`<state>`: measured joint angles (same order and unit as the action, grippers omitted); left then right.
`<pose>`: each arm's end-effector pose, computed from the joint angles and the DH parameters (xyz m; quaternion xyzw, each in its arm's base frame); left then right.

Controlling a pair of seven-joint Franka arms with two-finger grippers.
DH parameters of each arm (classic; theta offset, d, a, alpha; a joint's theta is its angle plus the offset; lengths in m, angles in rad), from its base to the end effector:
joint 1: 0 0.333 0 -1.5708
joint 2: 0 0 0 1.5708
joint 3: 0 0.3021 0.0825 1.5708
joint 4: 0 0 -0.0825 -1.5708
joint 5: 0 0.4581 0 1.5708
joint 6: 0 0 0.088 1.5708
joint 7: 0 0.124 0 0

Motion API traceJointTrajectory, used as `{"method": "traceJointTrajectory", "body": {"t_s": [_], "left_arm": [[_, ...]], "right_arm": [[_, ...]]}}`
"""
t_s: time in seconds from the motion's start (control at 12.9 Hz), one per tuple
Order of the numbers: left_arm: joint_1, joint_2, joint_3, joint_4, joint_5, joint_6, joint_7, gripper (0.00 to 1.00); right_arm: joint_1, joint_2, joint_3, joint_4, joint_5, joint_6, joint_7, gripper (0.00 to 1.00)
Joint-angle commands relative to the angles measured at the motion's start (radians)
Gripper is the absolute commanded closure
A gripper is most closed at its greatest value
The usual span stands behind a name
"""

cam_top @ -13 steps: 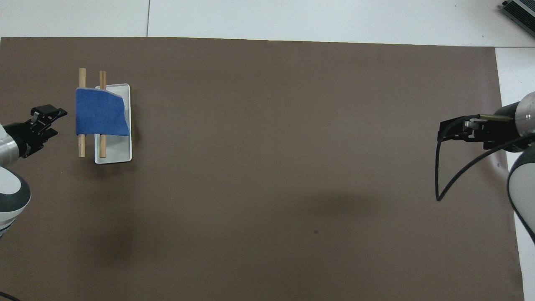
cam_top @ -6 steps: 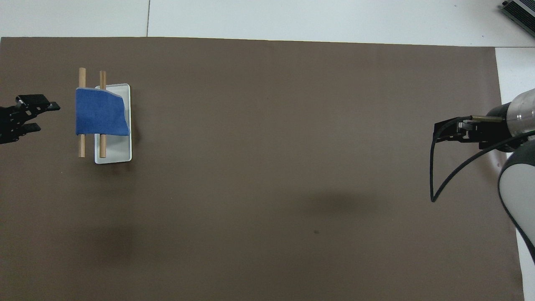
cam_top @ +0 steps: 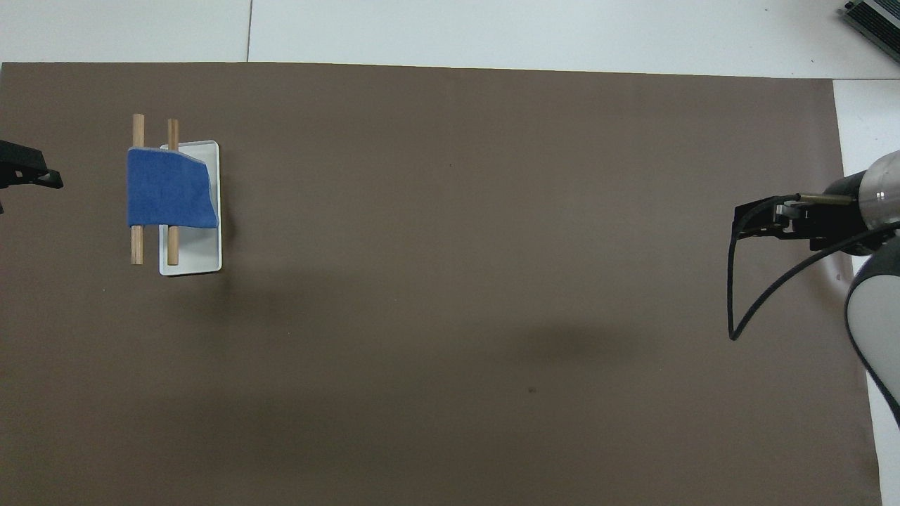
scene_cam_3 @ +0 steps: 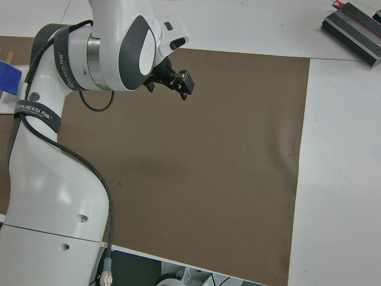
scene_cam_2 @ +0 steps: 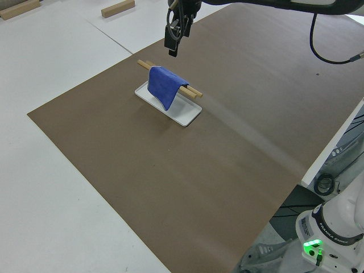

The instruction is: Right arm passes towel to left arm to hang

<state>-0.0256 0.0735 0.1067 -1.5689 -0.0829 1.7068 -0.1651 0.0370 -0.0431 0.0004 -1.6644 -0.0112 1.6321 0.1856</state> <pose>0.6617 0.0426 0.5602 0.9907 0.1266 0.0308 0.0386 0.6200 0.0219 0.5746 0.9972 -0.0737 0.0060 0.0050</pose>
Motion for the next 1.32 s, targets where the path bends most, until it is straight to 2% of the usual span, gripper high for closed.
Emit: {"method": "traceJointTrajectory", "body": {"t_s": [0.0,0.31,0.47,0.62,0.93,1.17,1.24], "left_arm": [[-0.071,0.037,0.010,0.093,0.069,-0.096,-0.002,0.12],[-0.066,0.078,-0.028,0.203,0.077,-0.208,0.085,0.13],[-0.071,0.095,-0.032,0.246,0.124,-0.246,0.143,0.14],[-0.071,0.094,-0.032,0.247,0.124,-0.243,0.168,0.14],[-0.074,0.086,-0.030,0.237,0.129,-0.227,0.216,0.13],[-0.076,0.072,-0.032,0.204,0.120,-0.182,0.217,0.00],[-0.076,0.066,-0.032,0.198,0.120,-0.176,0.216,0.00]], "right_arm": [[-0.006,0.009,0.001,0.048,-0.033,-0.063,-0.031,0.00],[0.000,0.015,0.004,0.048,-0.024,-0.061,-0.046,0.00],[0.000,0.015,0.004,0.042,-0.019,-0.042,-0.098,0.00],[0.000,0.012,0.004,0.011,-0.015,0.009,-0.120,0.00],[-0.009,0.014,0.004,-0.001,0.011,0.026,-0.138,0.00],[-0.008,0.012,0.003,-0.003,0.011,0.023,-0.138,0.00],[-0.006,0.012,0.004,-0.002,0.011,0.023,-0.135,0.00]]}}
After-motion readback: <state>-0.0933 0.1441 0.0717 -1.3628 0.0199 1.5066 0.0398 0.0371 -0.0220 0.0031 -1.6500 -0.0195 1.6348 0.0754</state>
